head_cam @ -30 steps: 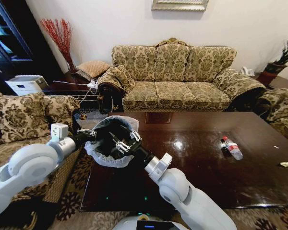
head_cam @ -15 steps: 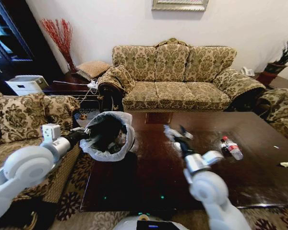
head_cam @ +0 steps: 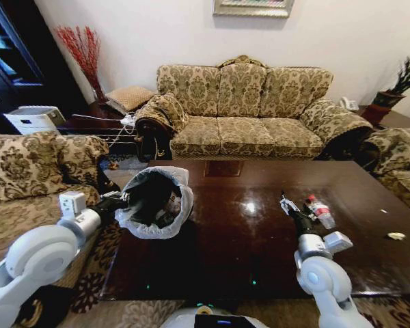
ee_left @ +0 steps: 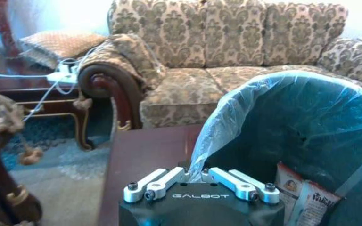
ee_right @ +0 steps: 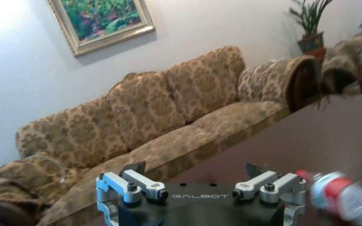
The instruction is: Move to the front of the table and place the trash on the table into the trash bin.
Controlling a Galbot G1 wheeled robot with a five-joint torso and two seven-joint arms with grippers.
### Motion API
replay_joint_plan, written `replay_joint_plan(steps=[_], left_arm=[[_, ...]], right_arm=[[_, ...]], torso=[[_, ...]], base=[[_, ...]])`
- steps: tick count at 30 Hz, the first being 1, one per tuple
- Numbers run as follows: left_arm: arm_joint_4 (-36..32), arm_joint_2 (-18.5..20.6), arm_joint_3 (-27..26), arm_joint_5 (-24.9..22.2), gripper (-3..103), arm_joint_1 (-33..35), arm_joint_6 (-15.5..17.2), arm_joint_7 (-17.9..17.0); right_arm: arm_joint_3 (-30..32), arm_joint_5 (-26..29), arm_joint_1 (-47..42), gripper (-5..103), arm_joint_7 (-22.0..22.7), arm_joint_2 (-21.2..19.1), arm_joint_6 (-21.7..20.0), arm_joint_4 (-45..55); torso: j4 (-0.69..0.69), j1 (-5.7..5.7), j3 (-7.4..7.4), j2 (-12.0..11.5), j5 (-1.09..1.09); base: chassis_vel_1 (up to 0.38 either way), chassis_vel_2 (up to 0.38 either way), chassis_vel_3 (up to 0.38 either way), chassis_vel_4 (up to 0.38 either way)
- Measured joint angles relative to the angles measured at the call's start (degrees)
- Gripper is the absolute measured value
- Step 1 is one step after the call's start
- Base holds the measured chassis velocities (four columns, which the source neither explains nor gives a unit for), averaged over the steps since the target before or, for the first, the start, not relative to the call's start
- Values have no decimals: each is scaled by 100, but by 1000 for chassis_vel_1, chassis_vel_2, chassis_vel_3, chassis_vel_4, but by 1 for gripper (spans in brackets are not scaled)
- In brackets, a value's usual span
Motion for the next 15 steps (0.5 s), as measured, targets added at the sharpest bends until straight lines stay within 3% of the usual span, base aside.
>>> replay_joint_plan(steps=[7, 10, 15], left_arm=[[-89, -47, -229, 0, 2, 198, -11, 7], [-108, -53, -281, 3, 2, 257, -12, 8], [-141, 19, -417, -13, 2, 324, -13, 15]], right_arm=[[-24, -434, -9, 100, -23, 121, 302, -255], [-6, -634, 29, 100, -25, 156, 486, -460], [-5, -1119, 193, 100, -114, 150, 998, -1300]], torso=[[1, 0, 0, 0, 1], [0, 0, 0, 0, -10], [1, 0, 0, 0, 2]], base=[[-308, -319, 316, 296], [-339, -360, 342, 340], [-317, -313, 312, 304]])
